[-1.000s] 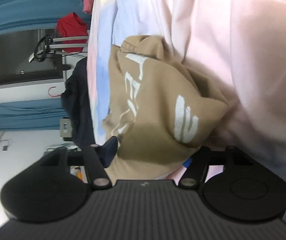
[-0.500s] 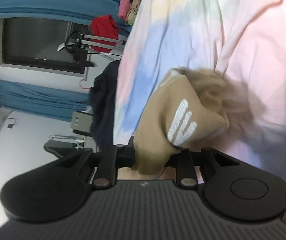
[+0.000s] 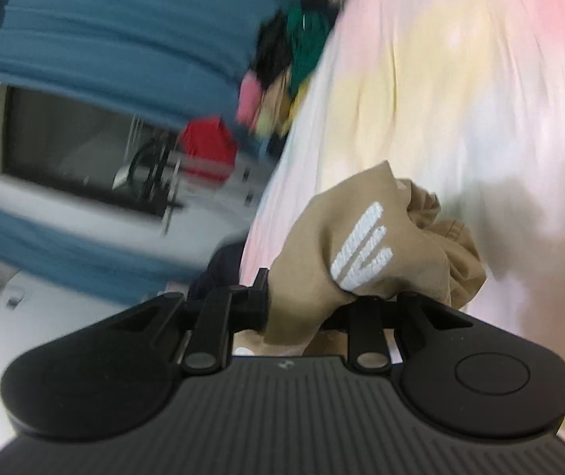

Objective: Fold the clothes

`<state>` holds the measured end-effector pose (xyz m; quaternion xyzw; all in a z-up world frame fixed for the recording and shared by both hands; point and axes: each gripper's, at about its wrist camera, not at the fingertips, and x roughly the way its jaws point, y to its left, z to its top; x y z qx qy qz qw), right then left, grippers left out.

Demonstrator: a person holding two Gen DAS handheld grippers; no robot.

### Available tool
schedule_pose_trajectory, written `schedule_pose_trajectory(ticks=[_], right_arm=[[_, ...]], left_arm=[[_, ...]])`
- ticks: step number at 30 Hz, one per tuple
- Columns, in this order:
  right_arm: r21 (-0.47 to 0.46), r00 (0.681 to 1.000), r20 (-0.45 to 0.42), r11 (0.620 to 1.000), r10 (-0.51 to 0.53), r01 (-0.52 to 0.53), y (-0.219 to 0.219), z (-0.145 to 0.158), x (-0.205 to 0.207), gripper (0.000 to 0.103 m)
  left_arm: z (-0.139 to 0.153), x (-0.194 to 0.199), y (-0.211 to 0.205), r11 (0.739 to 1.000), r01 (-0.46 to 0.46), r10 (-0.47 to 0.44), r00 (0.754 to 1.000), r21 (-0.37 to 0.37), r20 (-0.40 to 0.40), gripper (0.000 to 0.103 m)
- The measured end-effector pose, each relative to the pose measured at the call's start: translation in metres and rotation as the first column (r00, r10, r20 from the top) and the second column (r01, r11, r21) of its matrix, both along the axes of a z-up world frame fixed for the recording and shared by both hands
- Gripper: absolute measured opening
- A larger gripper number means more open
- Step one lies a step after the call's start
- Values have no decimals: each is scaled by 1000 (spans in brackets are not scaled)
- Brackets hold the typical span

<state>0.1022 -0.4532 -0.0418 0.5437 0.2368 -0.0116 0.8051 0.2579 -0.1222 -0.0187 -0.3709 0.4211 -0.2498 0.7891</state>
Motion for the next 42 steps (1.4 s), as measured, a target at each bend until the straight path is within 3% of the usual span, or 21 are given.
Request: schedule_pose_trajectory(ticks=[1,5,7,10,14,19,21,24,26,28,31,34,35,36,38,42], right_arm=[[-45,1000,5,999,-28,28,-16,6,19,24],[-186,994,41,976,-105,110,-59,18,85,24],[-225,991,49,965,-125,133,-72,8,109,24],[-261,990,17,956,-137,136,-83,-25,125,24],[-292,993,-83,955,-80,53,-76,-74,121,24],[-313,987,-157,949,-18,-33,-55,-117,95,24],[-311,981,-194,949,-8,-54,-46,-134,87,25],[-281,973,-230,959,-25,-42,-37,-145,82,27],[-254,964,-263,967,-47,-22,-36,-142,79,28],[-248,943,-327,968,-60,-25,-36,-128,76,31],[-262,918,-389,965,-77,-30,-35,-102,64,35],[-333,930,-360,941,-69,-59,-27,-64,37,37],[-368,939,-338,927,-64,-69,-22,-50,28,51],[-397,949,-307,915,-66,-65,-17,-35,17,75],[-454,967,-247,889,-66,-56,-8,-7,-4,99],[-553,986,-162,831,-47,-51,16,39,-37,102]], left_arm=[[2,21,-23,1000,22,-21,999,-10,33,26],[2,83,-98,995,67,-79,978,67,194,27],[-13,102,-123,993,75,-94,972,93,215,27],[-48,126,-141,983,116,-140,975,146,173,27],[-101,120,-141,947,203,-238,964,249,121,27],[-146,92,-124,913,231,-292,946,335,143,32],[-164,83,-122,893,207,-295,940,400,171,42],[-175,67,-129,842,178,-347,901,510,260,48],[-165,57,-129,824,163,-348,901,543,257,64],[-152,47,-128,804,162,-350,907,572,236,73],[-122,24,-120,773,159,-376,895,614,242,78],[-89,-2,-103,782,139,-379,880,607,287,87],[-74,-14,-100,784,126,-383,869,608,314,92],[-59,-25,-97,785,113,-387,857,610,340,94],[-31,-49,-91,790,79,-389,831,608,398,101],[17,-99,-71,818,34,-380,782,574,495,102]])
